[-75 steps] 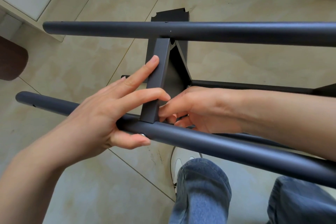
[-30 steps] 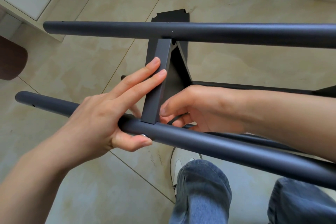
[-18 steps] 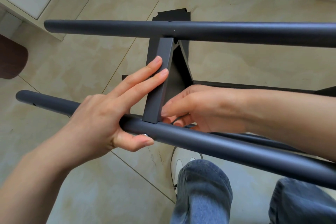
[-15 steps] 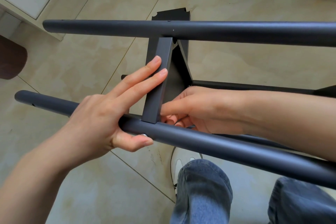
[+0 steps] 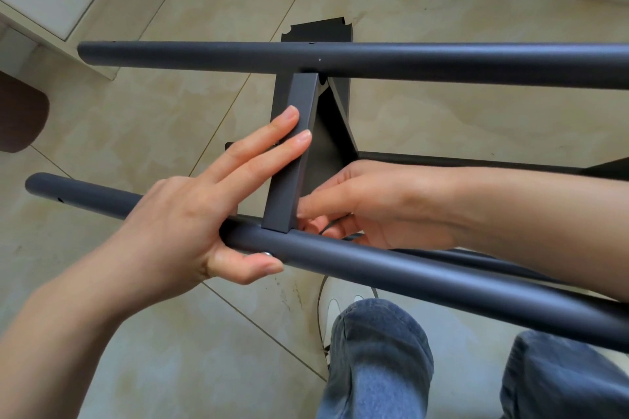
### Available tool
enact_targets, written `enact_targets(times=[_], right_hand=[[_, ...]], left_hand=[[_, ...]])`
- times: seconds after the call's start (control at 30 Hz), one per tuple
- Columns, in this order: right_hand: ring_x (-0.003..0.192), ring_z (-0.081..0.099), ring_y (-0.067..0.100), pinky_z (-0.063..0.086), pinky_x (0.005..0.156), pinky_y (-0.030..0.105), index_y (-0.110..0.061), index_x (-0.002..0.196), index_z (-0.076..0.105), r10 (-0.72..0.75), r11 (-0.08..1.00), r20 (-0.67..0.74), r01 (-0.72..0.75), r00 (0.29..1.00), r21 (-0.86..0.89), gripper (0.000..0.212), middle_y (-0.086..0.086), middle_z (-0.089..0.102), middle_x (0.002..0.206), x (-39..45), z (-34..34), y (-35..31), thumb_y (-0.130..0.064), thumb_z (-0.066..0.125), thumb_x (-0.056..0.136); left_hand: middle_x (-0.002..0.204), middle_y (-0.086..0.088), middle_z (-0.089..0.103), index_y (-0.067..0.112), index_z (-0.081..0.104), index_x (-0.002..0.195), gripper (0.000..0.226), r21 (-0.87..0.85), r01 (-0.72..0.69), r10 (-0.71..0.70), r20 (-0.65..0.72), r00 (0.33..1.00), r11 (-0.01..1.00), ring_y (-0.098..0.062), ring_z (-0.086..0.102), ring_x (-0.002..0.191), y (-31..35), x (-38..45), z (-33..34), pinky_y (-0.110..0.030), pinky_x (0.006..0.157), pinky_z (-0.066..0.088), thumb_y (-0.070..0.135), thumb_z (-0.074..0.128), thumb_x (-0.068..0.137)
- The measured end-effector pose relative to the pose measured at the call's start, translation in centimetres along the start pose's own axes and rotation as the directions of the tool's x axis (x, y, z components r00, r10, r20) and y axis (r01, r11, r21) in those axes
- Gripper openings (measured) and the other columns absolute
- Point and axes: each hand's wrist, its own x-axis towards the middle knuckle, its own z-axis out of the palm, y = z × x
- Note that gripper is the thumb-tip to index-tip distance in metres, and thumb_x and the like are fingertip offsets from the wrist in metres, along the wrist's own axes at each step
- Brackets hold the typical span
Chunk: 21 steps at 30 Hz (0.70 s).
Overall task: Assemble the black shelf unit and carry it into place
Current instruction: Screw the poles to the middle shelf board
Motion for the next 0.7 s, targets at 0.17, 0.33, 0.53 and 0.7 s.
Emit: enact_targets(times=[0.17, 0.33, 0.53, 0.7], right_hand=[[0.061, 0.053, 0.01, 0.046, 0.066, 0.025, -0.013, 0.086, 0.071, 0.0, 1.0, 0.025, 0.0, 1.0, 0.029, 0.011, 0.001, 0.065, 0.071, 0.07, -0.04, 0.05, -0.019, 0.064, 0.091], [0.061, 0.052, 0.01, 0.044, 0.063, 0.023, -0.016, 0.084, 0.071, 0.018, 1.0, -0.031, -0.018, 0.999, 0.002, 0.014, -0.002, 0.063, 0.07, 0.48, 0.11, 0.32, -0.027, 0.065, 0.091], [0.06, 0.055, 0.008, 0.046, 0.059, 0.02, -0.019, 0.067, 0.068, -0.026, 0.993, 0.05, 0.019, 0.998, 0.117, 0.024, -0.001, 0.065, 0.074, 0.34, -0.39, 0.29, -0.013, 0.062, 0.09], [0.059, 0.054, 0.009, 0.046, 0.06, 0.022, -0.018, 0.068, 0.07, -0.031, 0.997, 0.059, 0.028, 0.998, 0.066, 0.025, -0.002, 0.064, 0.067, 0.5, -0.22, 0.59, -0.02, 0.064, 0.092]], left_hand=[[0.163, 0.033, 0.006, 0.052, 0.018, 0.151, 0.093, -0.001, 0.0, 0.0, -0.009, 1.0, 1.0, -0.023, 0.047, 0.047, 0.09, -0.03, 0.05, -0.042, 0.042, 0.047, 0.069, 0.056, 0.068], [0.163, 0.032, 0.008, 0.051, 0.019, 0.152, 0.093, -0.005, 0.002, -0.002, -0.014, 1.0, 1.0, -0.016, 0.046, 0.05, 0.05, -0.15, 0.13, -0.041, 0.043, 0.048, 0.071, 0.056, 0.069], [0.163, 0.032, 0.007, 0.058, 0.015, 0.151, 0.089, 0.044, 0.0, 0.0, -0.021, 1.0, 0.999, -0.023, 0.057, 0.05, -0.11, -0.21, 0.32, -0.044, 0.044, 0.051, 0.074, 0.052, 0.071], [0.163, 0.031, 0.009, 0.061, 0.024, 0.146, 0.085, 0.049, 0.001, 0.001, -0.034, 0.999, 0.999, -0.026, 0.065, 0.057, -0.28, -0.25, 0.42, -0.047, 0.048, 0.053, 0.067, 0.057, 0.068]])
